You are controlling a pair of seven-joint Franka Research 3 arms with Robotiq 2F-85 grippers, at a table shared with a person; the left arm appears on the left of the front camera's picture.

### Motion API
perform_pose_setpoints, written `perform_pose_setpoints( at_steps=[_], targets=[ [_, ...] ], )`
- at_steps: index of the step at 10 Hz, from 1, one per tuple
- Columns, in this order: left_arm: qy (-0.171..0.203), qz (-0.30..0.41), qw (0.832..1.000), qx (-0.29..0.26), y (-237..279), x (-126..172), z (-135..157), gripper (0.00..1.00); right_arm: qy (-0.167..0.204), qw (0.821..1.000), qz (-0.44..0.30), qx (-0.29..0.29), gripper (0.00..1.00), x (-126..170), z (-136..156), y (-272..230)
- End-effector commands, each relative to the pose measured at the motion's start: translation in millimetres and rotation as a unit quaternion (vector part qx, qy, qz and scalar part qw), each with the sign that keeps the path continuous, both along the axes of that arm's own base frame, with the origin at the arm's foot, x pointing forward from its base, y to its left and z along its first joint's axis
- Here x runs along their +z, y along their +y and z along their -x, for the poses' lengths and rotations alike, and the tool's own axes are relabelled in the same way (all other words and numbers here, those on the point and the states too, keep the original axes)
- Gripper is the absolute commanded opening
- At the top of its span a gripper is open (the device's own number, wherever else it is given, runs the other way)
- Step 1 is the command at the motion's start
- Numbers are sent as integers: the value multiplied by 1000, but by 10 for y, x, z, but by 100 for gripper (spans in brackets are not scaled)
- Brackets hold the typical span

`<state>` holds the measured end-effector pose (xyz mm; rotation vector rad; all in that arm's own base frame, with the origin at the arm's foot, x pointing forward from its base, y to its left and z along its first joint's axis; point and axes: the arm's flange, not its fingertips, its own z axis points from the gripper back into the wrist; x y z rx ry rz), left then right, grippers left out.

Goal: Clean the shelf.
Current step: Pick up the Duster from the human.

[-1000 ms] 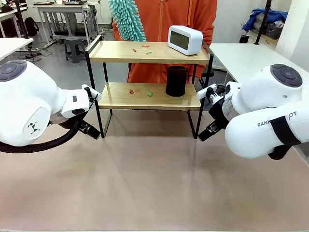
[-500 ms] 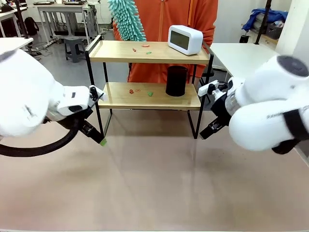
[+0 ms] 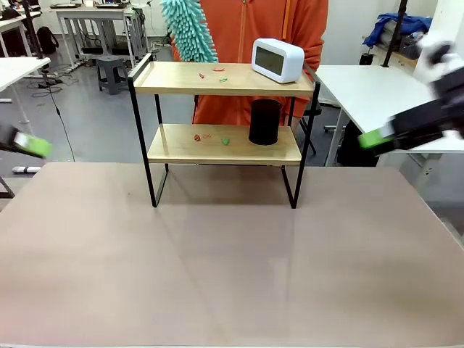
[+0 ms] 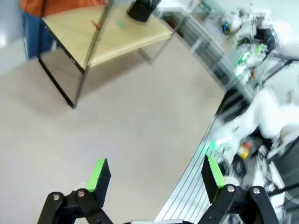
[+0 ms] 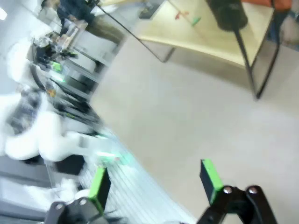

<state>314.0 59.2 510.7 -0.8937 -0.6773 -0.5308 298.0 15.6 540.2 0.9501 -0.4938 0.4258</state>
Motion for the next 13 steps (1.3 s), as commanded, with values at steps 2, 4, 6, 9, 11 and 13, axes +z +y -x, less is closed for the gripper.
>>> perform_pose_setpoints(
  at_steps=[2, 4, 6, 9, 11, 13],
  targets=[
    [14, 258, 964, 66, 445, -782, -262, 100, 105, 952, -255, -136, 100, -941, 208, -1242],
    [64, 301, 942, 131, 537, -1082, -465, 100, 131, 923, -267, -243, 100, -1271, 218, -1549],
    [26, 238, 966, 94, 744, -696, -154, 100, 99, 965, -216, -113, 100, -711, 185, -1588],
    [26, 238, 966, 94, 744, -696, -154, 100, 99, 965, -216, -113, 100, -711, 185, -1588],
    [26, 238, 966, 94, 744, -696, -154, 100, 99, 965, -216, -113, 100, -711, 185, -1588],
    [26, 238, 966, 94, 744, -696, -154, 100, 99, 965, -216, -113, 100, -711, 185, -1588]
  ],
)
